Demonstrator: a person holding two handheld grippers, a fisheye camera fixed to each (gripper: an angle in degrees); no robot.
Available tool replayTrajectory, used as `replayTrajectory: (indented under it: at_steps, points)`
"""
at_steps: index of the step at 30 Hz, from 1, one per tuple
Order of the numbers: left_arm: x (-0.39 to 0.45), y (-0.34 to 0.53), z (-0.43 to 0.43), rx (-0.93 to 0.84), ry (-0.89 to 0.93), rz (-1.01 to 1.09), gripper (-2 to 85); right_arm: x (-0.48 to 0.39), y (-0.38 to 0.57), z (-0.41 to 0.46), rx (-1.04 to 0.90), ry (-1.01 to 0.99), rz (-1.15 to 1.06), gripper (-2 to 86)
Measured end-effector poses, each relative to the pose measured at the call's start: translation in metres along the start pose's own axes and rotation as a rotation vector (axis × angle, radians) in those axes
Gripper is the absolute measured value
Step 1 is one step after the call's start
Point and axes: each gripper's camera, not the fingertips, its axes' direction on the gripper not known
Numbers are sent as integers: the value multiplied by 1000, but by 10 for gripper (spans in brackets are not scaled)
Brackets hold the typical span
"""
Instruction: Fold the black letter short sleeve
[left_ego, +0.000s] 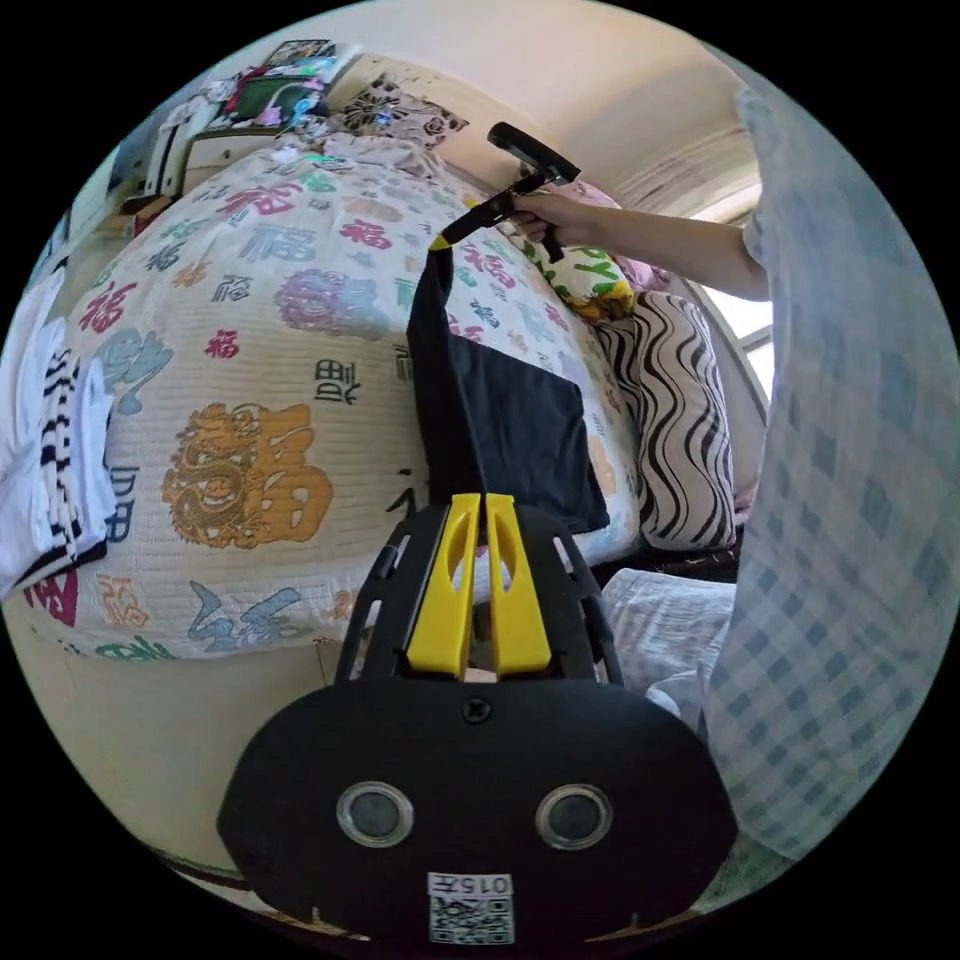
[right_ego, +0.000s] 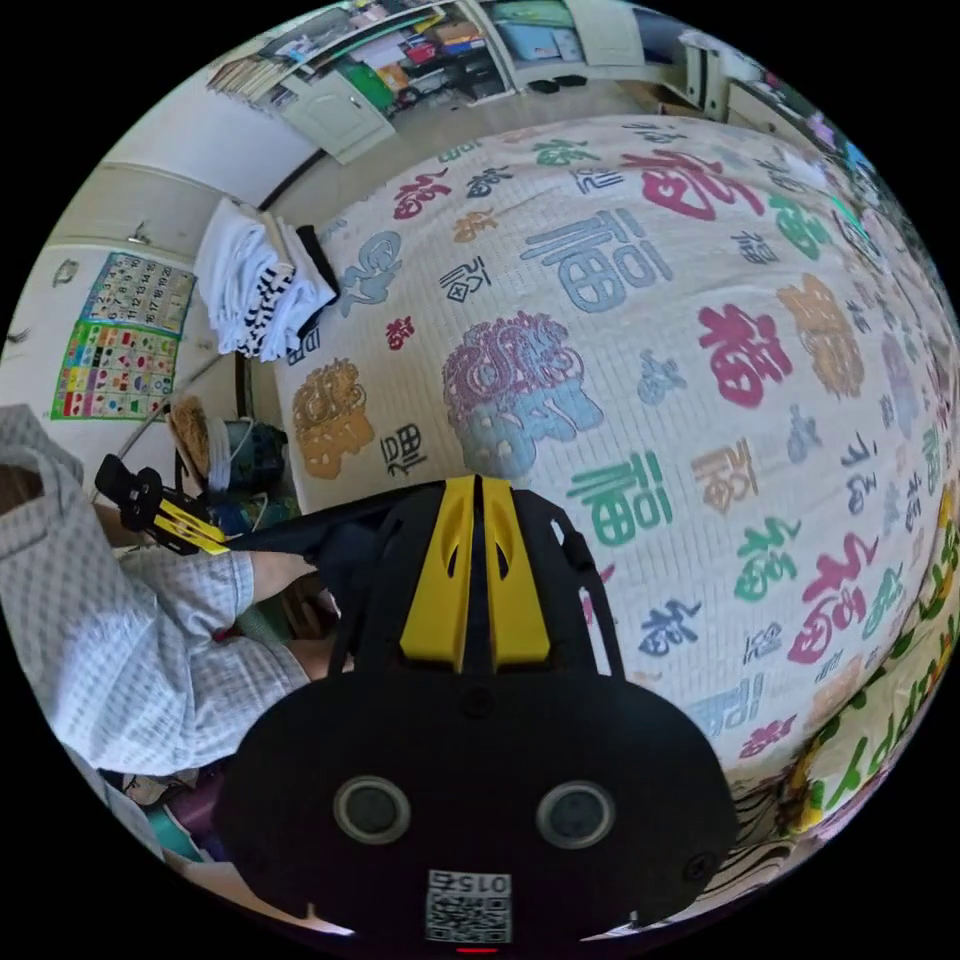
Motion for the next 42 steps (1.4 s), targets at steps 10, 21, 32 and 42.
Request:
replayTrajectory:
  at_steps: [10,21,32,42]
  points:
    - [154,-26,168,-187,196,336,-6,63,295,-33,182,-118,224,-7]
    - [284,-59,390,-346,124,468,-4,141,485,10,268,-173,273,-4]
    - [302,-89,528,-520,14,503,19,180,622,24,447,-239,389,-4]
    - [258,-235,519,-452,269,495,69,80,748,38,522,-258,700,56]
